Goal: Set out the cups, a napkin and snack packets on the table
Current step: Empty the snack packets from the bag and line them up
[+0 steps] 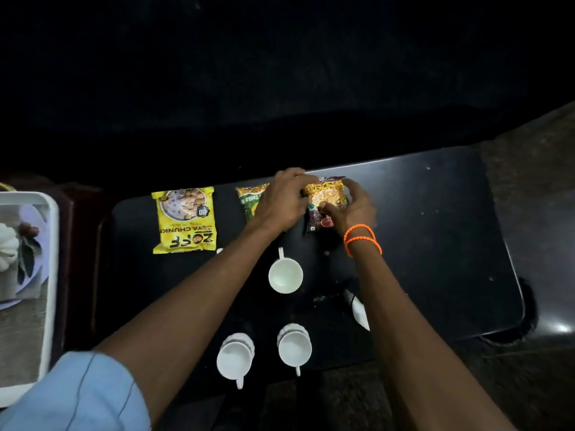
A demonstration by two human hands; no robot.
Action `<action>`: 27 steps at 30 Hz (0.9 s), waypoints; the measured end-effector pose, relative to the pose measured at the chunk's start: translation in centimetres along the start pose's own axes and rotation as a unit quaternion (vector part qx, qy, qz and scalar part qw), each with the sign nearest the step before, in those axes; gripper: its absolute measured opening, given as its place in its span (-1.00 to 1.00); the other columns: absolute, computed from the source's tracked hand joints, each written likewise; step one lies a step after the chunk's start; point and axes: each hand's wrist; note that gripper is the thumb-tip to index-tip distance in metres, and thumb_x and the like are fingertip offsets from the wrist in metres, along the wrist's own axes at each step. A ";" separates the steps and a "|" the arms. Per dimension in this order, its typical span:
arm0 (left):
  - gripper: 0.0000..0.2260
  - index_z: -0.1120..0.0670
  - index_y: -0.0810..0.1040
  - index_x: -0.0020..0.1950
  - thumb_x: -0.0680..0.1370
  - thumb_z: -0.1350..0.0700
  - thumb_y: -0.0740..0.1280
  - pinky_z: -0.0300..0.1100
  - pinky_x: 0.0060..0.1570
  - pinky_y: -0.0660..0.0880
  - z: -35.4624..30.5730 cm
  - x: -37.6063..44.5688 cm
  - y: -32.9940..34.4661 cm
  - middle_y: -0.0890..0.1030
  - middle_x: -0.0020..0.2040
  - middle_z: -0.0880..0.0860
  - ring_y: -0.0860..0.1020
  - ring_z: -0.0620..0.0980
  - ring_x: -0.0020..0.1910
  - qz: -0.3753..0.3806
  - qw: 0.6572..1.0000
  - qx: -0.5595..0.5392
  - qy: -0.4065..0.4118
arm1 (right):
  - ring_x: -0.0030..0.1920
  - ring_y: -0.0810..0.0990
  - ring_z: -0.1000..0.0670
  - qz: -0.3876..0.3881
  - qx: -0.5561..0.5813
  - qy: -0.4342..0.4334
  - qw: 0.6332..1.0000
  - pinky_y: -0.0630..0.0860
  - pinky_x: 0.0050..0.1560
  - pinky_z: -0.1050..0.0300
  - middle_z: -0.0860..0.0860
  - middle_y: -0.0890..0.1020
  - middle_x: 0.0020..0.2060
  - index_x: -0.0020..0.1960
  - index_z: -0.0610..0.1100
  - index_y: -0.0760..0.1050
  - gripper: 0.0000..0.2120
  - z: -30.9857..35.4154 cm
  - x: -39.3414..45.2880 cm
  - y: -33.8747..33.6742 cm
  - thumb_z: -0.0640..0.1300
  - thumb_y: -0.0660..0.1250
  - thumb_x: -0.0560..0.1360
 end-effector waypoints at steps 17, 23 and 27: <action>-0.32 -0.10 0.23 0.66 0.63 0.32 0.35 0.10 0.64 0.15 0.2 -0.4 3.5 0.18 0.70 0.11 0.10 0.14 0.70 0.061 0.993 0.102 -0.004 | 0.36 0.54 -0.17 0.009 -0.093 -0.092 0.991 0.48 0.37 0.04 -0.14 0.54 0.37 0.34 -0.09 0.61 -0.48 0.6 -0.6 0.4 -0.33 0.56 0.41; -0.37 -0.08 0.25 0.66 0.65 0.29 0.34 0.16 0.62 0.19 -0.1 -0.6 4.4 0.16 0.71 0.11 0.09 0.15 0.70 0.044 0.996 0.080 -0.014 | 0.35 0.53 -0.20 0.018 -0.108 -0.109 0.988 0.48 0.34 0.04 -0.16 0.51 0.40 0.37 -0.10 0.59 -0.48 0.0 -0.2 0.2 -0.32 0.54 0.44; -0.37 -0.09 0.23 0.67 0.66 0.28 0.32 0.12 0.63 0.18 0.3 -1.1 4.2 0.15 0.71 0.10 0.07 0.14 0.70 0.046 0.996 0.077 -0.005 | 0.36 0.53 -0.20 0.044 -0.135 -0.114 0.983 0.49 0.39 -0.02 -0.16 0.51 0.39 0.38 -0.10 0.58 -0.47 0.2 -0.1 -0.2 -0.25 0.57 0.43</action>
Point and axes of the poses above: each hand's wrist, its own x-axis towards the middle knuckle, its own y-axis out of the palm, z = x × y
